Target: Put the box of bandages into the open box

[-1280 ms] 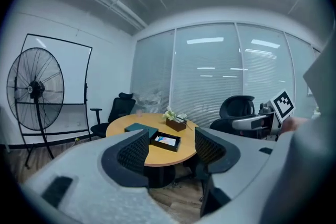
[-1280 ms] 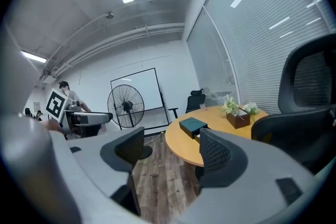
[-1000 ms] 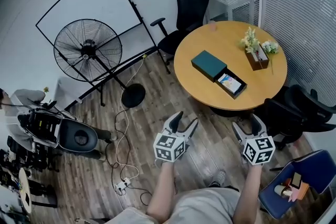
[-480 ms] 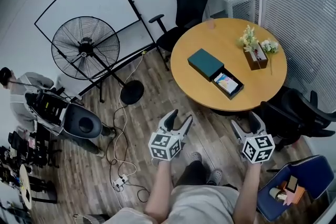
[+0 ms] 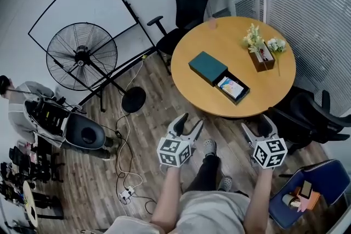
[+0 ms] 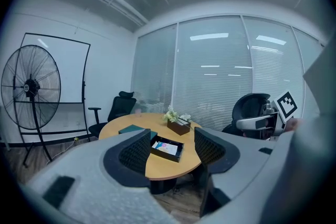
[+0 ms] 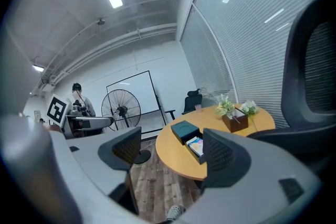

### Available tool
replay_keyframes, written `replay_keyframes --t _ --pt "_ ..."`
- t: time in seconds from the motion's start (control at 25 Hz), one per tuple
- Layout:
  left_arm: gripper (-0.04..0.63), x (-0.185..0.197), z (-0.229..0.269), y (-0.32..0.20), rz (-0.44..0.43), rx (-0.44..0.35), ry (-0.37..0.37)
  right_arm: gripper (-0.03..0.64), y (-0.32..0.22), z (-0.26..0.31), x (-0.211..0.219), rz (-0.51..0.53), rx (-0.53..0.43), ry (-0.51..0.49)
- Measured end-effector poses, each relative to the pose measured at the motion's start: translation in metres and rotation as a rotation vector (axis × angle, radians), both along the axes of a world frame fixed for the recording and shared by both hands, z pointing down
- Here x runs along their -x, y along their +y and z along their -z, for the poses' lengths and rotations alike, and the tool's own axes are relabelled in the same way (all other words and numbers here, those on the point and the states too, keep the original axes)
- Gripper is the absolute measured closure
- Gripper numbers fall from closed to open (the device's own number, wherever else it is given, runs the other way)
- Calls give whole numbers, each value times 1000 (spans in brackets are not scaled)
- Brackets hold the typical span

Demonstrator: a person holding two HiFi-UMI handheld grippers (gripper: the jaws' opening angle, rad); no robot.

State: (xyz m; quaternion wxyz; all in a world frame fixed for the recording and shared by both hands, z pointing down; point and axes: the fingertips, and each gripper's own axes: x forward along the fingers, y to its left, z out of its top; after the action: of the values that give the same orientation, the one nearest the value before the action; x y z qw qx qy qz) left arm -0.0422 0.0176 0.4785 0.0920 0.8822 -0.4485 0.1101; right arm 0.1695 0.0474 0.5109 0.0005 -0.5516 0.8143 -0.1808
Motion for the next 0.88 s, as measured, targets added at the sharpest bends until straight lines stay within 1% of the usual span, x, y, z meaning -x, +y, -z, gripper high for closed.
replay_keyframes --t 0.24,0.4,0.6,0.88 --pt "339 -5 -1 -24 -15 -2 7 268 -22 -1 3 8 2 9" --pt "339 -1 -3 -52 -6 0 18 268 -45 -7 11 28 14 29" --pt "339 -2 -5 -93 -18 14 34 268 -84 -7 18 36 24 36" --pt "339 -6 -19 -160 -44 49 58 268 -148 -28 23 47 87 66"
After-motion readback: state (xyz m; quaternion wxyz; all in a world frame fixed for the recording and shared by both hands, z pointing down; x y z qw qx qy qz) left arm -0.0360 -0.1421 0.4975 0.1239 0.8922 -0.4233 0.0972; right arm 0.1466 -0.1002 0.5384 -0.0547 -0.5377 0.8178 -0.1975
